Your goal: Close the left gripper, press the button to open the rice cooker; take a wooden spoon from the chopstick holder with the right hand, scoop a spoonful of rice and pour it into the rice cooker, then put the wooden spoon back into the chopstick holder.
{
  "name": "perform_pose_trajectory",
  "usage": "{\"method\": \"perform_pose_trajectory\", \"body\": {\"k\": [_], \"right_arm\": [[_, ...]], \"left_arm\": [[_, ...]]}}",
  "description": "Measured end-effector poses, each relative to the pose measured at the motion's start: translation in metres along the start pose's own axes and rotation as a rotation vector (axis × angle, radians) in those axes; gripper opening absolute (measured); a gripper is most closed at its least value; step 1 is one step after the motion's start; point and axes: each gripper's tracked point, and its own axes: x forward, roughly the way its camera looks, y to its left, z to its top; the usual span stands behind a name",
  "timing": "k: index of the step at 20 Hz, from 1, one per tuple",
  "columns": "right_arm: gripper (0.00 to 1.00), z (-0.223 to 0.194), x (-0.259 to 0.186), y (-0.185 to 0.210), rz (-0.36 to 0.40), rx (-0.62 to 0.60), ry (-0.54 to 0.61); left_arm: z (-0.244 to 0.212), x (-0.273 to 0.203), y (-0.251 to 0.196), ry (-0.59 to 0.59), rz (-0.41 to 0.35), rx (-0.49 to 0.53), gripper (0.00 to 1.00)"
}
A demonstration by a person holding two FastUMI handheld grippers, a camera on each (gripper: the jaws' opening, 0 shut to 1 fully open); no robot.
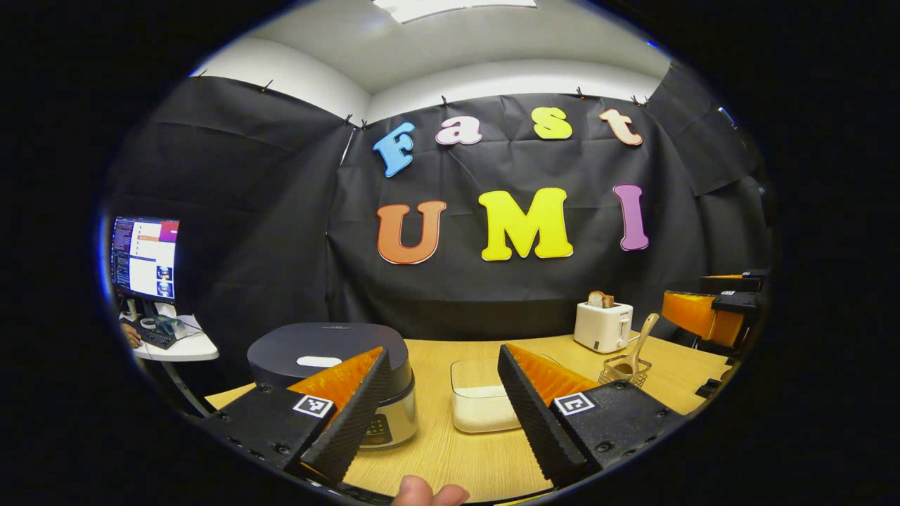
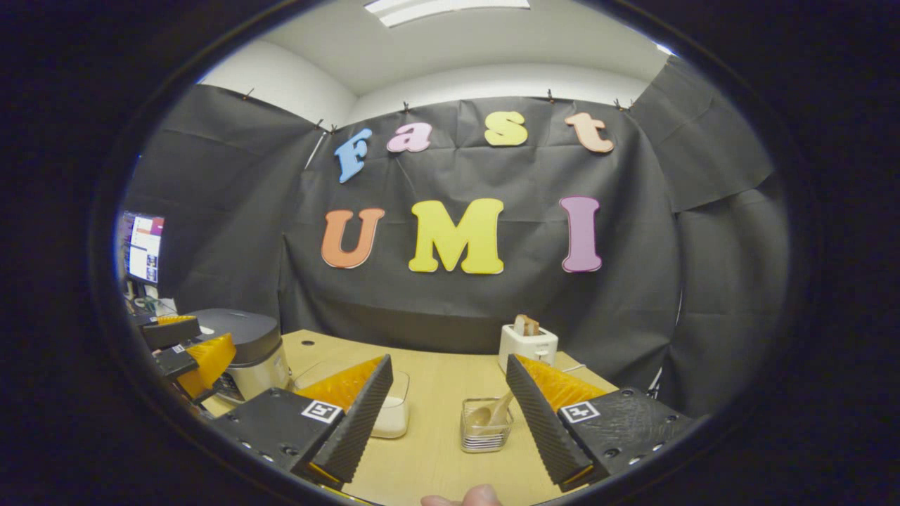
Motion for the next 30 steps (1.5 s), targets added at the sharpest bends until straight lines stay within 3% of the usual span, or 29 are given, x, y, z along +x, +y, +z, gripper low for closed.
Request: {"method": "perform_pose_trajectory", "body": {"k": [2,13,17,23,27,30], "right_arm": [[0.96,-0.002,-0.001,-0.001,0.004,0.008,0.006],[0.96,-0.017,0.018,-0.012,0.036,0.025,0.029],[0.95,-0.026,0.025,-0.029,0.061,-0.002,0.066],[0.95,-0.04,0.038,-0.036,0.142,0.037,0.092],[0.95,-0.038,0.042,-0.033,0.202,0.059,0.085],[0.96,-0.034,0.045,-0.037,0.21,0.046,0.067]], "left_arm": [[-0.003,0.001,0.0,0.007,-0.019,0.011,0.98],[-0.01,0.003,-0.002,0.026,0.034,0.029,0.98],[-0.014,0.001,-0.001,0.038,0.088,0.01,0.98],[0.001,-0.004,0.037,0.067,0.21,-0.003,0.98],[0.008,-0.002,0.077,0.125,0.28,0.048,0.98],[0.004,0.004,0.092,0.204,0.278,0.028,0.92]]}}
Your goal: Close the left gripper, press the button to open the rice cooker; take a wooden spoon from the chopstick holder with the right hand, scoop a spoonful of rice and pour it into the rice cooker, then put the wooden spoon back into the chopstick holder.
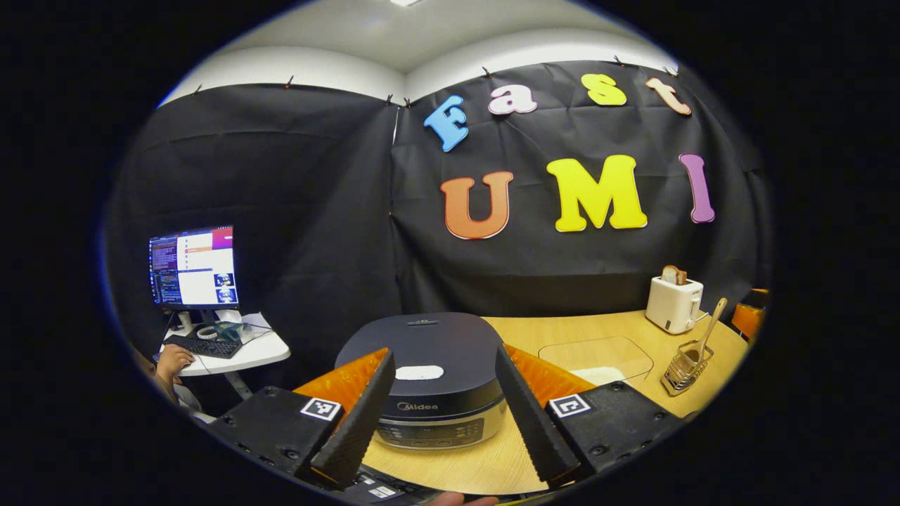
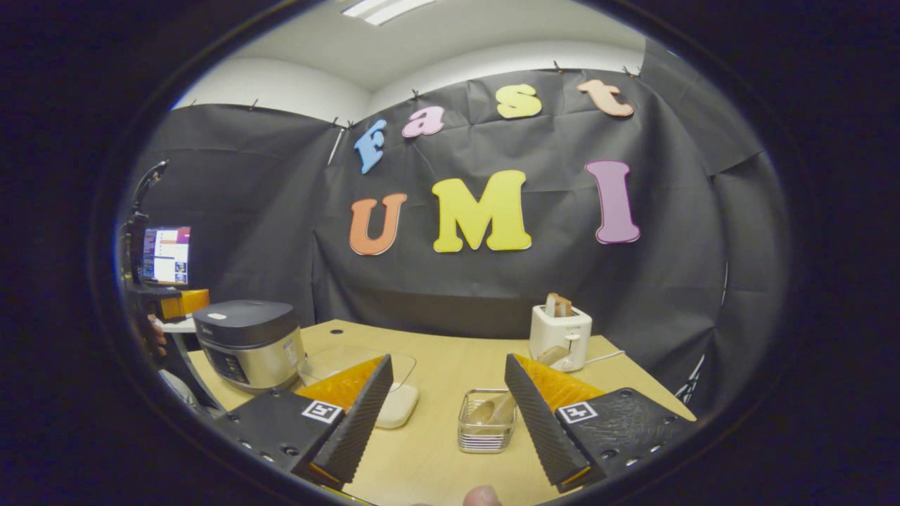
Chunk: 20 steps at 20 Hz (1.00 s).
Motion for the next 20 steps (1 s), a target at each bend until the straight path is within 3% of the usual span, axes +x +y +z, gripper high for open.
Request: {"method": "perform_pose_trajectory", "body": {"k": [3,4,5,7,10,12,20], "right_arm": [[0.95,0.002,0.003,-0.003,-0.006,-0.001,-0.01],[0.95,0.004,0.003,-0.005,-0.013,-0.009,-0.017],[0.96,0.006,0.001,-0.009,-0.021,-0.016,-0.028],[0.95,0.012,0.0,-0.014,-0.035,-0.018,-0.054],[0.95,0.009,0.002,-0.015,-0.046,-0.031,-0.063],[0.94,0.005,0.004,-0.013,-0.039,-0.022,-0.061],[0.96,0.002,0.014,-0.014,-0.03,0.002,-0.064]], "left_arm": [[-0.002,0.011,0.014,0.113,0.035,-0.033,0.78],[-0.001,0.015,0.011,0.147,0.006,-0.034,0.68],[0.0,0.018,0.01,0.174,-0.017,-0.033,0.64],[-0.004,0.027,0.007,0.24,-0.065,-0.036,0.46],[-0.023,0.039,0.014,0.386,-0.048,-0.056,0.13],[-0.032,0.045,0.018,0.44,-0.044,-0.056,0.03],[-0.053,0.048,0.02,0.543,-0.034,-0.099,0.03]]}}
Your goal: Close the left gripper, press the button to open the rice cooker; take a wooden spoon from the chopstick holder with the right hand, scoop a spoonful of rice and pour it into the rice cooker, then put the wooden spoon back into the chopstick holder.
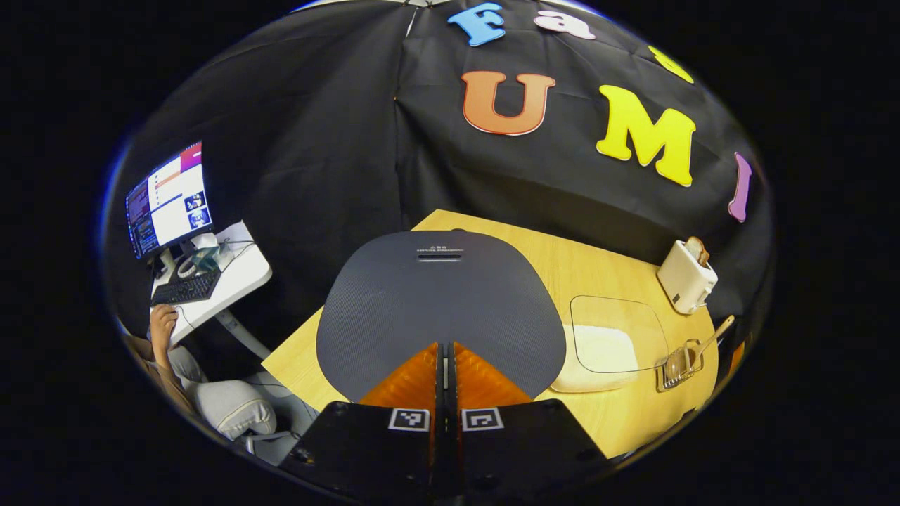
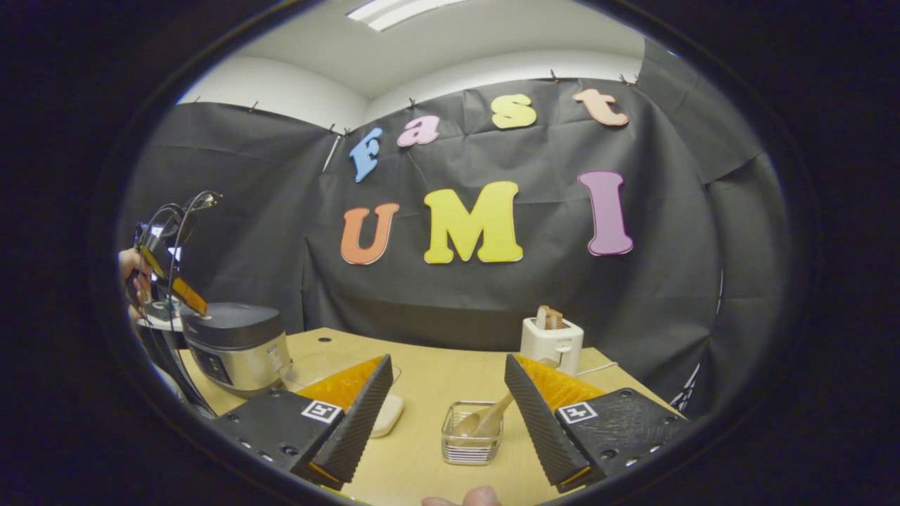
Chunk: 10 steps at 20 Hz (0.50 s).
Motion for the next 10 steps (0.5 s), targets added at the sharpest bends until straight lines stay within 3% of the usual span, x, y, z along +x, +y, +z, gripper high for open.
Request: {"method": "perform_pose_trajectory", "body": {"k": [4,7,10], "right_arm": [[0.96,-0.011,0.004,0.003,0.005,-0.007,0.018],[0.95,-0.011,-0.002,0.0,0.006,-0.012,0.024],[0.95,-0.011,-0.004,-0.006,-0.017,-0.025,0.023]], "left_arm": [[0.006,-0.001,0.006,-0.097,0.11,0.156,0.03],[0.016,-0.005,0.005,-0.159,0.114,0.09,0.03],[0.048,-0.015,0.0,-0.298,0.083,0.028,0.03]]}}
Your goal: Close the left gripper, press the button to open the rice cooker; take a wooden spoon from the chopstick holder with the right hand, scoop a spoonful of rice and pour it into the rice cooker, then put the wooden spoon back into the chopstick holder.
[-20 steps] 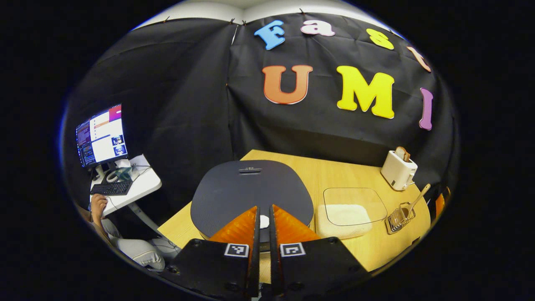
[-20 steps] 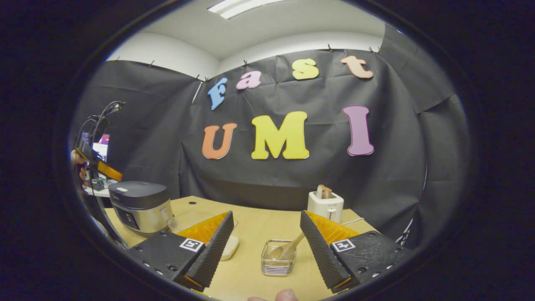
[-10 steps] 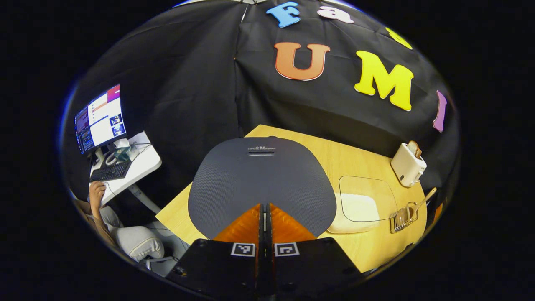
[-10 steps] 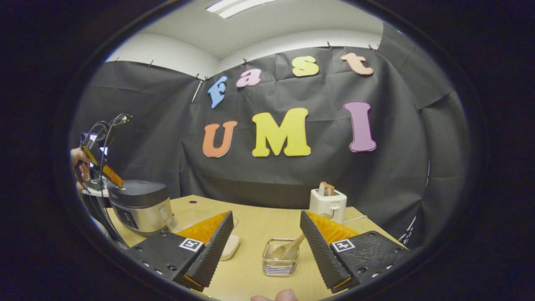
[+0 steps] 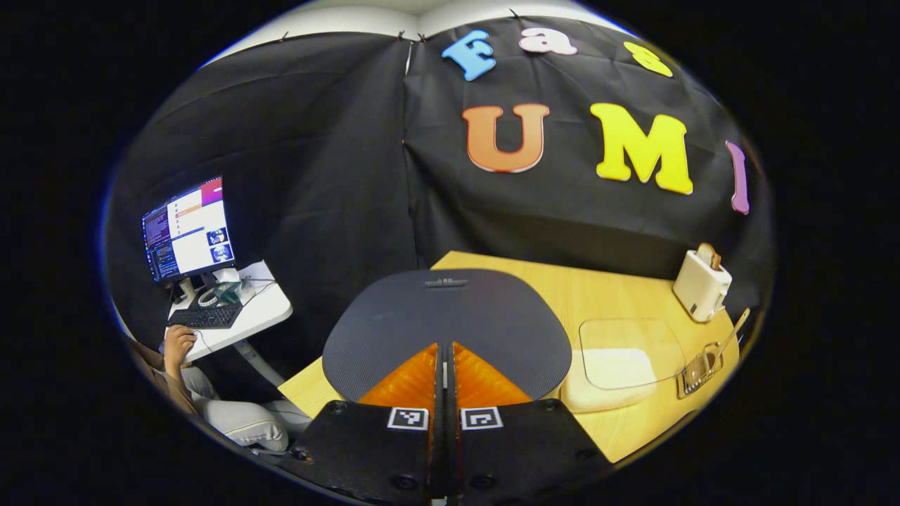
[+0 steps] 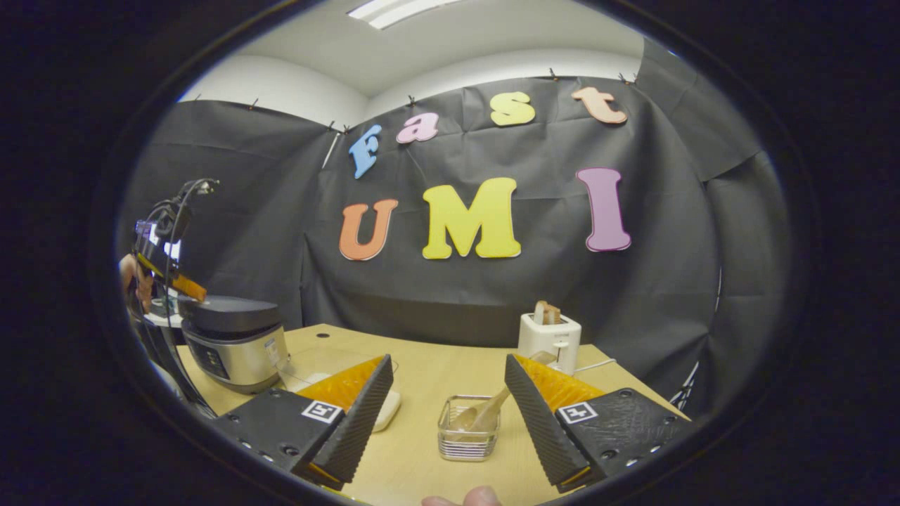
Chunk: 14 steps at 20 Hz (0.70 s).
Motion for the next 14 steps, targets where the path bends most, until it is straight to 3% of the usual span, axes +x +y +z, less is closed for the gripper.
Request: {"method": "perform_pose_trajectory", "body": {"k": [1,3,5,9,10,11,14], "right_arm": [[0.95,0.002,-0.001,-0.002,-0.002,0.001,0.0],[0.96,0.008,-0.003,-0.002,-0.005,0.007,-0.011],[0.96,0.01,-0.005,-0.002,-0.018,0.001,-0.017],[0.96,0.014,-0.011,-0.007,-0.035,-0.014,-0.025],[0.95,0.017,-0.013,-0.011,-0.045,-0.017,-0.033],[0.96,0.018,-0.015,-0.016,-0.057,-0.018,-0.04],[0.94,0.019,-0.014,-0.026,-0.07,-0.009,-0.047]], "left_arm": [[0.015,0.001,-0.002,-0.059,-0.016,-0.02,0.03],[0.046,0.004,-0.013,-0.161,-0.063,-0.047,0.14],[0.074,0.008,-0.019,-0.233,-0.079,-0.01,0.51],[0.121,-0.002,-0.021,-0.361,-0.026,0.031,1.0],[0.132,-0.005,-0.024,-0.396,-0.024,0.033,0.95],[0.138,-0.012,-0.028,-0.422,-0.036,0.03,1.0],[0.148,-0.031,-0.034,-0.486,-0.063,0.051,1.0]]}}
